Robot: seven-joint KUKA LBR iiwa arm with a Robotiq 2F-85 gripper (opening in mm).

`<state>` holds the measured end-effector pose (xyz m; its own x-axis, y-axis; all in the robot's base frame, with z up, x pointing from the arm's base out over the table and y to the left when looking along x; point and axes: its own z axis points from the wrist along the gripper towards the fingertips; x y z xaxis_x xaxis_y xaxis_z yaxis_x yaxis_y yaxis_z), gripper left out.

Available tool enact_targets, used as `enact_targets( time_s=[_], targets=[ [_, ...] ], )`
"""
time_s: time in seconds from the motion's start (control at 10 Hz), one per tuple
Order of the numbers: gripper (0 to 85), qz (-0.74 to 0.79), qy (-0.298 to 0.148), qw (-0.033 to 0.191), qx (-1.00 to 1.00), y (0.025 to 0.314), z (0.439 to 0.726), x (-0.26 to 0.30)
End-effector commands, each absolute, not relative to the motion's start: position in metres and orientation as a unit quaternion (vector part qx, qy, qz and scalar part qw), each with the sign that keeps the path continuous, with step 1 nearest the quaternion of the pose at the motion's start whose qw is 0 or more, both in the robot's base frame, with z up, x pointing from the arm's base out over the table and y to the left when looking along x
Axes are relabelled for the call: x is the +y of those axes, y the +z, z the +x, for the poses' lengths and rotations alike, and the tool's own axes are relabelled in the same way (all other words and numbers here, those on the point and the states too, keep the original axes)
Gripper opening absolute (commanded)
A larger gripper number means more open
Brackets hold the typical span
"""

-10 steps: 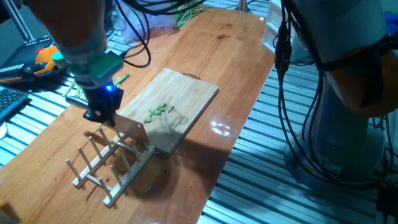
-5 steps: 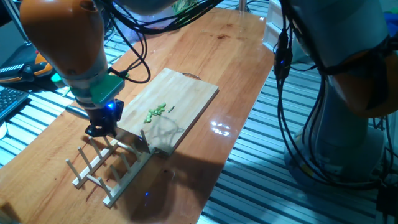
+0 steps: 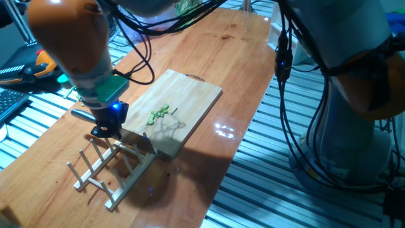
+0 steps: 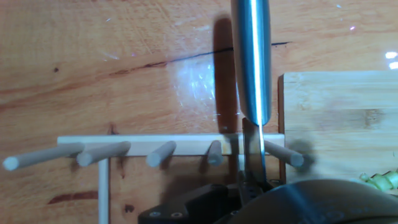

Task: Chop the green garlic

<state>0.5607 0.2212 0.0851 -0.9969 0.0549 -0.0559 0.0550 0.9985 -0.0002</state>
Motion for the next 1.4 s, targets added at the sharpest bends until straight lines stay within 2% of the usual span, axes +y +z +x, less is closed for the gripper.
enact_targets(
  time_s=[0.0,0.4,0.5,0.7,0.8,1.1,1.3],
  targets=[
    [0.0,0.030,-0.001,0.028,0.999,0.083,0.560,0.222],
    [0.0,0.045,-0.004,0.023,0.999,0.078,0.557,0.227],
    [17.0,0.048,-0.005,0.025,0.999,0.077,0.557,0.227],
    [17.0,0.053,-0.006,0.020,0.998,0.076,0.558,0.227],
    [34.0,0.053,-0.006,0.020,0.998,0.076,0.558,0.228],
    [34.0,0.055,-0.014,0.014,0.998,0.089,0.559,0.232],
    [34.0,0.054,-0.017,-0.011,0.998,0.121,0.562,0.235]
  ],
)
